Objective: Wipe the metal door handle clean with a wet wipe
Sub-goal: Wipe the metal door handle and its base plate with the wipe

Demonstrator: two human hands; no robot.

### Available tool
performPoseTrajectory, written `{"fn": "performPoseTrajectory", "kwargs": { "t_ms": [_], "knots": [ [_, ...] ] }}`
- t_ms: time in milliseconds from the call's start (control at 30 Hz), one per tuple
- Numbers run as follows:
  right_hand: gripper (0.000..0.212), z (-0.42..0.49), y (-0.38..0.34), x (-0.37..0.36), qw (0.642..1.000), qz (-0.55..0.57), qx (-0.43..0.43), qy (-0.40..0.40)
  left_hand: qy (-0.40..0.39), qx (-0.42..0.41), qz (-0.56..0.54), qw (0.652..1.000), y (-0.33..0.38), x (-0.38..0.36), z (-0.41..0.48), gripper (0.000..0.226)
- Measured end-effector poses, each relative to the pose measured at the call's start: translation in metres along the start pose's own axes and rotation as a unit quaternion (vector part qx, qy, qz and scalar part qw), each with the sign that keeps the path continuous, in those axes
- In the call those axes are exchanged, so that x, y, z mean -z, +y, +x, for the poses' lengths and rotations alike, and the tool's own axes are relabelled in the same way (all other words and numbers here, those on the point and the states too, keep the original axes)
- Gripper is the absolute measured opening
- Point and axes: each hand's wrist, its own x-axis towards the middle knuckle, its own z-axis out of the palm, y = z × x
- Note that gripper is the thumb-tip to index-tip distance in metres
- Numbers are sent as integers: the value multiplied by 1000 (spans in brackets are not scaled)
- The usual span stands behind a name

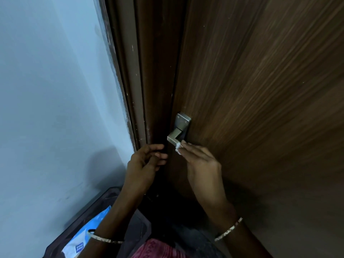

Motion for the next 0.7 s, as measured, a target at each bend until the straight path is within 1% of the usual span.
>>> {"fn": "performPoseTrajectory", "kwargs": {
  "t_ms": [100, 167, 233, 300, 367, 400, 433, 467, 500, 533, 567, 633, 700],
  "knots": [
    [43, -9, 11, 9, 996, 79, -26, 38, -7, 1, 8, 1000, 1, 0, -1, 26],
    [43, -20, 17, 12, 993, 97, -40, 55, -13, 1, 7, 1000, 1, 0, -2, 25],
    [40, -31, 21, 12, 988, 113, -53, 90, -15, 1, 8, 1000, 0, 0, -2, 25],
    [36, -38, 25, 9, 976, 159, -81, 128, -18, 2, 12, 1000, -1, -2, -2, 24],
    [31, -39, 29, 6, 946, 252, -143, 142, -23, 5, 14, 1000, -2, -4, -2, 24],
    [29, -40, 33, 4, 916, 322, -192, 140, -25, 6, 14, 1000, -2, -5, -3, 24],
    [27, -41, 36, 2, 869, 402, -254, 135, -27, 7, 13, 1000, -2, -6, -3, 24],
    [25, -42, 37, -1, 803, 483, -326, 124, -28, 6, 13, 999, -2, -6, -4, 24],
    [24, -44, 39, -6, 727, 552, -395, 105, -29, 6, 15, 999, -2, -6, -4, 24],
    [23, -45, 40, -12, 656, 600, -450, 85, -29, 4, 16, 999, -1, -6, -5, 25],
    [23, -44, 41, -18, 598, 633, -488, 67, -30, 3, 17, 999, -1, -5, -5, 25],
    [24, -34, 42, -28, 501, 696, -513, 36, -32, 0, 22, 999, -1, -5, -6, 25],
    [22, -19, 38, -37, 393, 758, -519, 41, -31, -4, 22, 999, -1, -5, -8, 24]
  ]
}}
